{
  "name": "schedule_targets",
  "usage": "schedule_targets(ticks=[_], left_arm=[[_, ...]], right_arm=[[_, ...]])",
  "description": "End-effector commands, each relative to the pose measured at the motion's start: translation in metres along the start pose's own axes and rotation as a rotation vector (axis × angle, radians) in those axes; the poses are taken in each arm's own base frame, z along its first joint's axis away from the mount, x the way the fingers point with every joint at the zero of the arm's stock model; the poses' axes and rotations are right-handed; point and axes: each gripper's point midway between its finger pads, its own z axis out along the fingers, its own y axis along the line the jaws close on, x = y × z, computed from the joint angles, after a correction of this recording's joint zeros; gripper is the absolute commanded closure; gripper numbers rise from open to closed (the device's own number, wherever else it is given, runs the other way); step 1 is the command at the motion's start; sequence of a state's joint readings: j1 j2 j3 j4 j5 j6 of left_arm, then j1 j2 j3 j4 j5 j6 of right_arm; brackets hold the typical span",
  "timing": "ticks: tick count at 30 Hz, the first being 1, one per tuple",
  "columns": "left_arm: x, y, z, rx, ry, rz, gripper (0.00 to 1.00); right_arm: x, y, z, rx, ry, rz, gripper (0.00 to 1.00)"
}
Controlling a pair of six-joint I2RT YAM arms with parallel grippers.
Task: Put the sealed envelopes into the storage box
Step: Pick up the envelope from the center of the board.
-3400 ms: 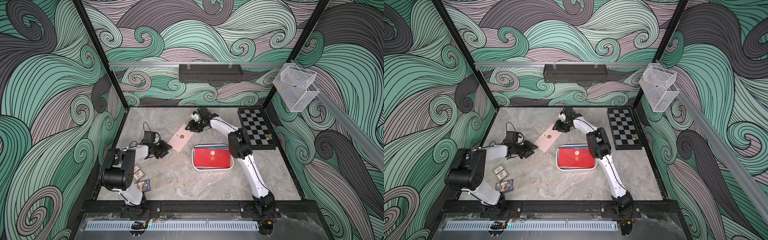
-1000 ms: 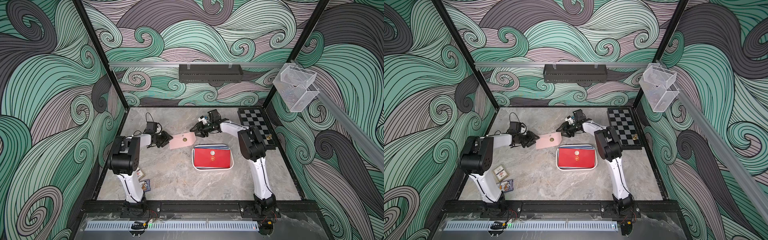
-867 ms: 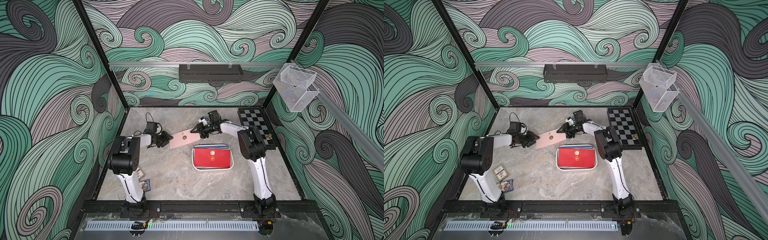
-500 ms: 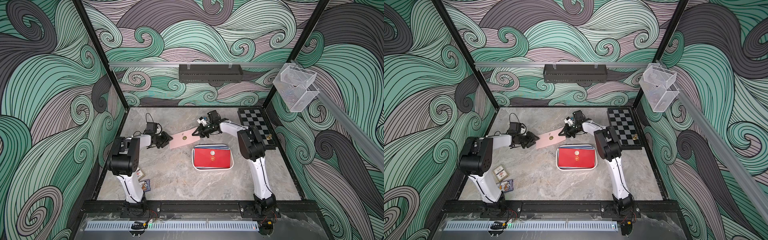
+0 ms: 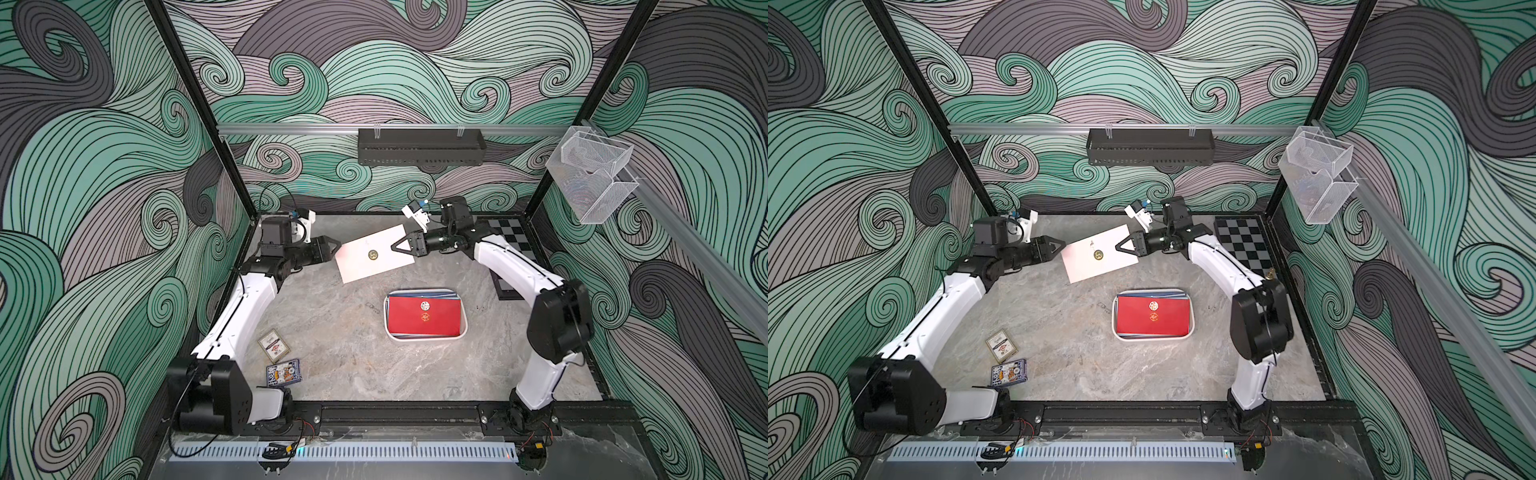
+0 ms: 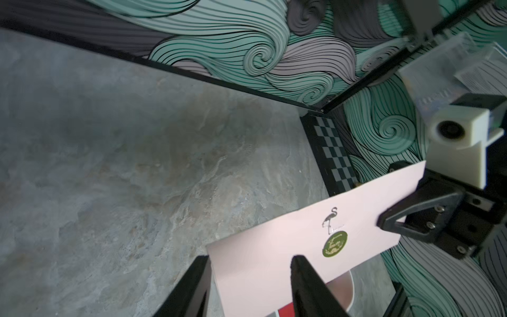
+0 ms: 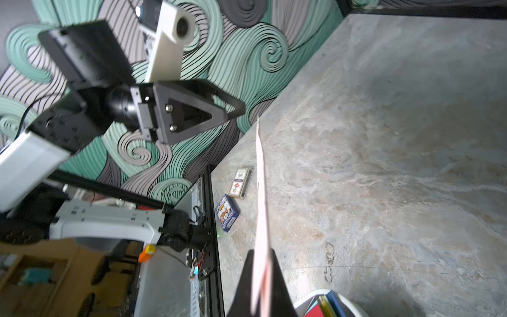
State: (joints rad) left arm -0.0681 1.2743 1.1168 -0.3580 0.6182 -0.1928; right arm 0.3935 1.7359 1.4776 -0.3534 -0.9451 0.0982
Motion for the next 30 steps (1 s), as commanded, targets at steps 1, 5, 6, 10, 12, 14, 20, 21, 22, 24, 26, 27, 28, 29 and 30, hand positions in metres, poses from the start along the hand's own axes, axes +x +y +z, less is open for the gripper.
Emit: schedule_targets(ticks=[1,5,6,10,12,14,20,21,22,24,26,27,28,29,30], left_arm=[[0.041,-0.031,-0.012,0.157,0.127,0.254,0.48],[0.05,-0.07,-0.026,0.28,0.128,0.324,0.38],[0.056,-0.078,-0.028,0.3,0.153,0.348,0.36],[0.101,-0.099,-0.025,0.315,0.378,0.519,0.36],[0.115,-0.106,-0.023,0.334,0.452,0.551,0.39],[0.116,-0.108,-0.019,0.332,0.459,0.549,0.41],[0.127,-0.111,-0.017,0.335,0.521,0.577,0.51],[0.128,-0.109,-0.015,0.329,0.528,0.582,0.54],[0.128,-0.109,-0.014,0.329,0.53,0.582,0.56],[0.124,-0.109,-0.012,0.322,0.518,0.592,0.57],[0.112,-0.106,-0.012,0.269,0.485,0.617,0.55],[0.103,-0.105,-0.013,0.232,0.454,0.636,0.54],[0.095,-0.107,-0.016,0.219,0.422,0.655,0.54],[0.091,-0.11,-0.019,0.219,0.401,0.668,0.53],[0.086,-0.115,-0.024,0.225,0.368,0.689,0.53]], right_arm=[[0.031,0.019,-0.007,-0.063,0.026,-0.195,0.98],[0.053,0.035,-0.015,-0.088,0.031,-0.272,0.98],[0.058,0.038,-0.016,-0.095,0.038,-0.284,0.98],[0.077,0.052,-0.015,-0.121,0.055,-0.355,0.99],[0.085,0.058,-0.012,-0.137,0.071,-0.387,1.0],[0.09,0.063,-0.01,-0.154,0.089,-0.395,0.99],[0.092,0.072,-0.009,-0.19,0.088,-0.417,0.99],[0.093,0.074,-0.009,-0.199,0.089,-0.418,0.99],[0.093,0.076,-0.008,-0.207,0.09,-0.419,1.0],[0.096,0.077,-0.008,-0.217,0.096,-0.417,1.0],[0.099,0.075,-0.007,-0.211,0.105,-0.417,1.0],[0.1,0.073,-0.006,-0.204,0.11,-0.416,1.0],[0.101,0.073,-0.007,-0.2,0.112,-0.418,1.0],[0.102,0.072,-0.006,-0.199,0.113,-0.418,1.0],[0.102,0.072,-0.006,-0.201,0.112,-0.418,1.0]])
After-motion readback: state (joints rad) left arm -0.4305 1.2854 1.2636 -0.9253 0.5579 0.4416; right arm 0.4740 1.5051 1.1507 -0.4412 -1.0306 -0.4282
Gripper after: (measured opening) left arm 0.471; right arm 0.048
